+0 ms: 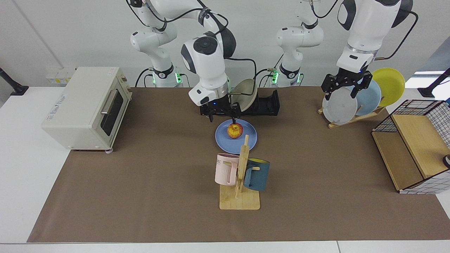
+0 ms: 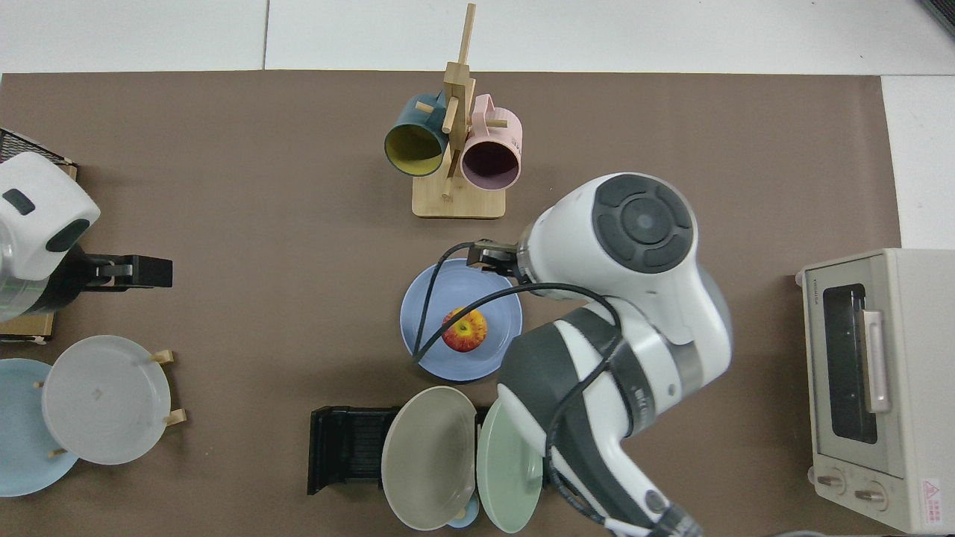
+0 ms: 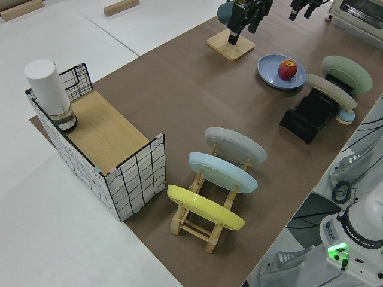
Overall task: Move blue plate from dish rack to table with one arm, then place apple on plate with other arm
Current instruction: 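Release the apple and raise the right gripper away from the plate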
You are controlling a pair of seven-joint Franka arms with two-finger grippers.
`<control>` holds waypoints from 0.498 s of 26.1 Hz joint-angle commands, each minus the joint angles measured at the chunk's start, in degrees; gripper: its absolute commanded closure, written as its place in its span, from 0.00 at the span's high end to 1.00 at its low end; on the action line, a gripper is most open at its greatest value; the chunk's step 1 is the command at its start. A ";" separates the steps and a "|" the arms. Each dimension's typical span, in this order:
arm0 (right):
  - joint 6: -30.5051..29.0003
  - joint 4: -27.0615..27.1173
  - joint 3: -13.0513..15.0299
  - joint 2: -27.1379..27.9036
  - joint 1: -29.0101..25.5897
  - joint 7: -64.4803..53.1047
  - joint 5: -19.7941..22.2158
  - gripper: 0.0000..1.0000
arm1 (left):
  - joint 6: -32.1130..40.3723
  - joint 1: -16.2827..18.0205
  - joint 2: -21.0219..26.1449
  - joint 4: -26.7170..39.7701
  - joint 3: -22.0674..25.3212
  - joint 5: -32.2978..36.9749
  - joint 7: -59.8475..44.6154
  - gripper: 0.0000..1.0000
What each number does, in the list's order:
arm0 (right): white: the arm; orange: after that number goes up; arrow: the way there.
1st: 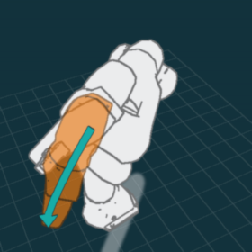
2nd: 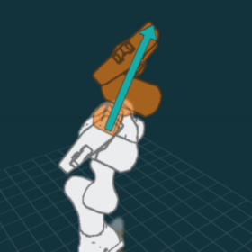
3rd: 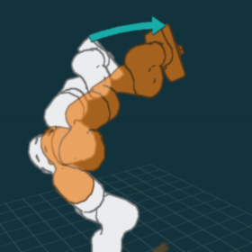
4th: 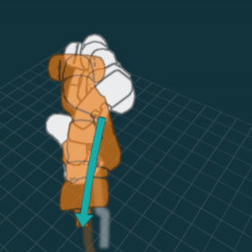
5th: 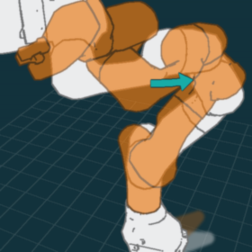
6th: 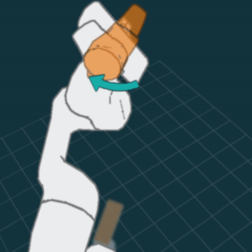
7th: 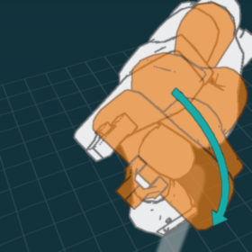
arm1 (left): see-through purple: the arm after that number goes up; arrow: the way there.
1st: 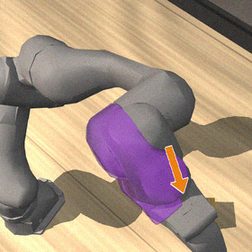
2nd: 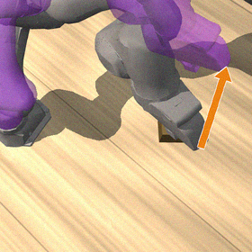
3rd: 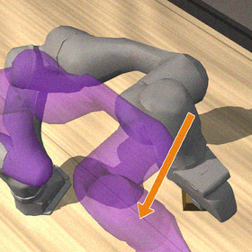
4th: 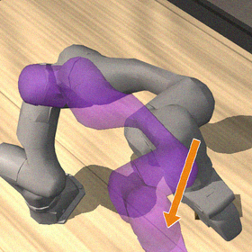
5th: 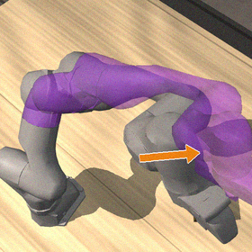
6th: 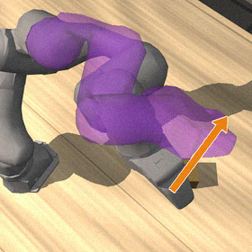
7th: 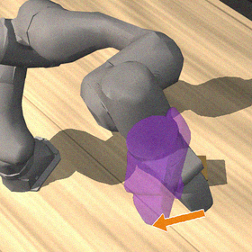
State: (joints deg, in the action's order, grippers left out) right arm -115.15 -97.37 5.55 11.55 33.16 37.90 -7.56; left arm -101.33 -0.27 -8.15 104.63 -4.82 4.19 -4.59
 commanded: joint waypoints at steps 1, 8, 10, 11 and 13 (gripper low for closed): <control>1.94 -1.16 -0.54 -2.50 -6.87 -11.77 0.78 1.00 | 0.69 0.27 0.77 -1.09 -0.19 -0.67 0.64 1.00; 2.38 -1.16 -0.54 -4.69 -18.30 -33.84 1.23 1.00 | 0.96 0.36 0.77 -0.92 -0.19 -2.69 0.73 1.00; 2.56 -1.07 -0.37 -5.14 -20.50 -36.22 2.45 1.00 | 0.87 0.54 1.12 -1.01 -0.02 -2.87 0.81 1.00; 2.82 -1.07 -0.19 -5.57 -21.46 -37.54 4.37 1.00 | 0.78 0.54 1.21 -1.09 0.25 -3.39 0.99 1.00; 3.52 -0.89 -0.19 -7.15 -23.05 -41.05 8.59 1.00 | 0.95 1.50 2.17 -1.53 0.34 -5.93 1.78 1.00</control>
State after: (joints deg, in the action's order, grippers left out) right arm -113.50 -97.44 6.15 7.78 13.20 2.80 -4.68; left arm -101.31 -0.27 -7.70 104.63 -4.75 1.88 -4.57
